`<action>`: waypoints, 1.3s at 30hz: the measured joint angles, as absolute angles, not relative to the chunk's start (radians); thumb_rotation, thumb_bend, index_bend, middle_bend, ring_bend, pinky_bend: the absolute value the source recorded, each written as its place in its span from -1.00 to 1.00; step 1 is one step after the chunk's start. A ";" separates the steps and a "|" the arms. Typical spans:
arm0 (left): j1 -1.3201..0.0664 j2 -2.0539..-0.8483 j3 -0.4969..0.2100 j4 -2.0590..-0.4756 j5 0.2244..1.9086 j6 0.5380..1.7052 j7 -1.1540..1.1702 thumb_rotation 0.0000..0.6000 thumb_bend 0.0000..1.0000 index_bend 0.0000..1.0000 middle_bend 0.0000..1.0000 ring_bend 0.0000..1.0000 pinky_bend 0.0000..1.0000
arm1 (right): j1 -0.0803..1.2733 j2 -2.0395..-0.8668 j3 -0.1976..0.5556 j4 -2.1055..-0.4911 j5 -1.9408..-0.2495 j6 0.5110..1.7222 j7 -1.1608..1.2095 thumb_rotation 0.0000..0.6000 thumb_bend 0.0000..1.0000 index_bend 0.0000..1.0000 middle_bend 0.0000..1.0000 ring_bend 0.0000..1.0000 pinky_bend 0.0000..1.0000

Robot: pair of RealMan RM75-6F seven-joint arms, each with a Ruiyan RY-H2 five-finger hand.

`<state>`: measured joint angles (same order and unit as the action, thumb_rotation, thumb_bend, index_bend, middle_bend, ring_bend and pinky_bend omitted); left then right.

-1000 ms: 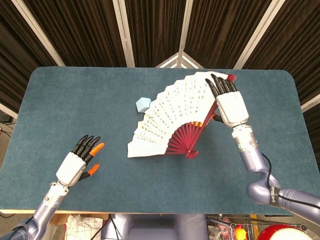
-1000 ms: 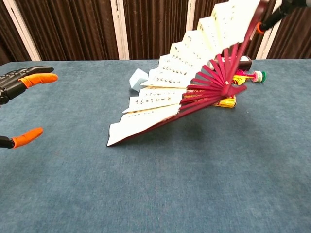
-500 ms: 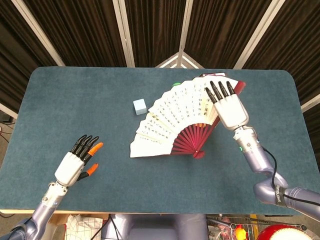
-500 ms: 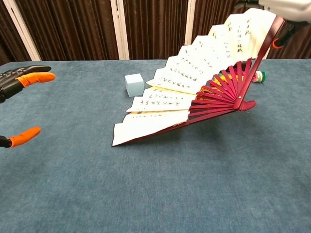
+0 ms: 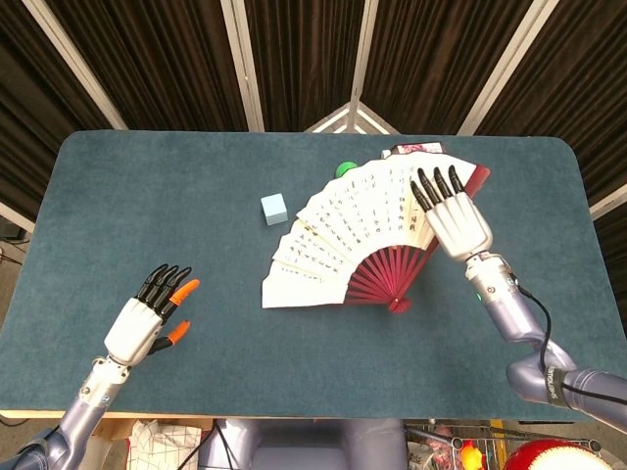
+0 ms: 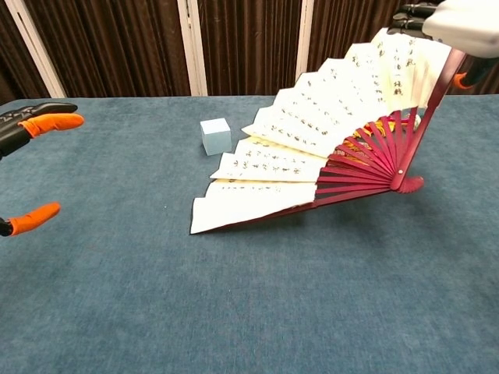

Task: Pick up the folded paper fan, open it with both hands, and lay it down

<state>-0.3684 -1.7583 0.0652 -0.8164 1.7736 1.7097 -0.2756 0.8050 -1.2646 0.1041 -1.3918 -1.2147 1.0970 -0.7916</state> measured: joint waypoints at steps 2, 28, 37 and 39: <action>-0.367 -1.757 0.067 -0.818 1.774 1.710 -0.274 1.00 -0.05 -0.78 -1.00 -1.00 -0.93 | 0.795 -1.267 0.107 -1.389 -1.210 1.100 -0.755 1.00 -0.36 -0.88 -0.92 -0.81 -0.70; -0.362 -1.748 0.064 -0.821 1.776 1.714 -0.275 1.00 -0.05 -0.78 -1.00 -1.00 -0.93 | 0.657 -1.350 0.099 -1.172 -1.235 1.121 -0.392 1.00 -0.36 -0.88 -0.92 -0.81 -0.70; -0.351 -1.710 0.042 -0.864 1.740 1.705 -0.243 1.00 -0.05 -0.74 -1.00 -1.00 -0.98 | 0.612 -1.344 0.146 -1.208 -1.231 1.188 -0.211 1.00 -0.36 -0.88 -0.92 -0.77 -0.70; -0.345 -1.693 0.037 -0.891 1.727 1.698 -0.223 1.00 -0.05 -0.74 -1.00 -1.00 -1.00 | 0.587 -1.334 0.153 -1.253 -1.243 1.228 -0.145 1.00 -0.36 -0.88 -0.92 -0.75 -0.70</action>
